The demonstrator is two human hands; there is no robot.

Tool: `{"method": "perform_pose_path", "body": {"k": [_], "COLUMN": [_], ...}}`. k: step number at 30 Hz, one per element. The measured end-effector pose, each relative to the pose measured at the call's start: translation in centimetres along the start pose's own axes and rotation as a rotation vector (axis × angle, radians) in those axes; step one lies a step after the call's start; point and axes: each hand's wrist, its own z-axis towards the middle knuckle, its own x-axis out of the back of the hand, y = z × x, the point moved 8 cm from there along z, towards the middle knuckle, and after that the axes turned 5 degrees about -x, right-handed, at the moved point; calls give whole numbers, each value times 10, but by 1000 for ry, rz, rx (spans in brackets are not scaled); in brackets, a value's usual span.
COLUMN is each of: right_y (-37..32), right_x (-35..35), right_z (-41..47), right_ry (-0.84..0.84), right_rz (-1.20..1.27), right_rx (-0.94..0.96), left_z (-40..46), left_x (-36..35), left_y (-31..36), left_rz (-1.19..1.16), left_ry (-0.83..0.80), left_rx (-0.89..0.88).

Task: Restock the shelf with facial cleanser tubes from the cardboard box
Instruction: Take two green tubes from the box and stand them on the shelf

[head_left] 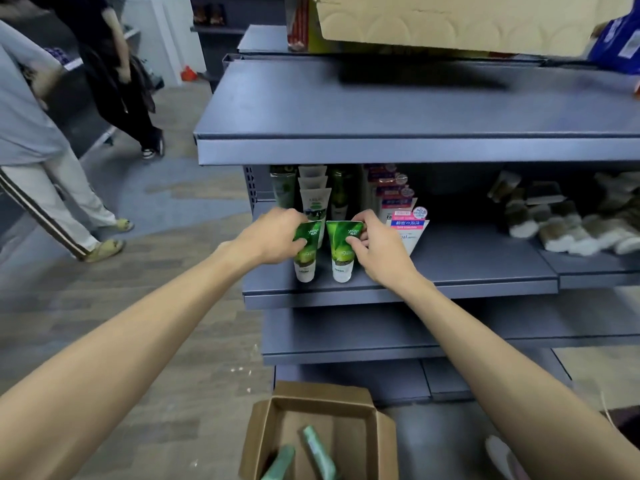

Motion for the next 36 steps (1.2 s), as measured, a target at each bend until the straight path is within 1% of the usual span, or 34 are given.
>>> {"method": "perform_pose_path", "body": {"k": [9,13,18,21,24,28,30,33,36], "right_y": [18,22,28,35,44,52,53,53,57], "right_x": [-12,-13,-18,-23,-31,-43,-48,-58,-64], "right_z": [5,5,5,-2,-12,-28,-33,-39,-40], "right_ry": [13,16,15,10,25,85,133,159,154], "right_rz": [10,36,82,131,153,140,102,70,66], "right_rx": [-63,-70,-100,-146,-187,-227,-237,-279,-331], "left_z": [9,11,11,6,-7,-31,-44,-56,-55], "left_x": [-29,-31,-32,-30,-25,-28,-39,-68,-90], "left_y": [-18,-20,-21,-22,-24,-27,-30,-36,-37], "left_rz": [13,25,-22,-60,-71,-78,-68,-140,-128], "left_ry": [-77,-64,-38,23,168,337,387,355,277], "left_rx": [21,22,13,28,55,76,114,243,300]}}
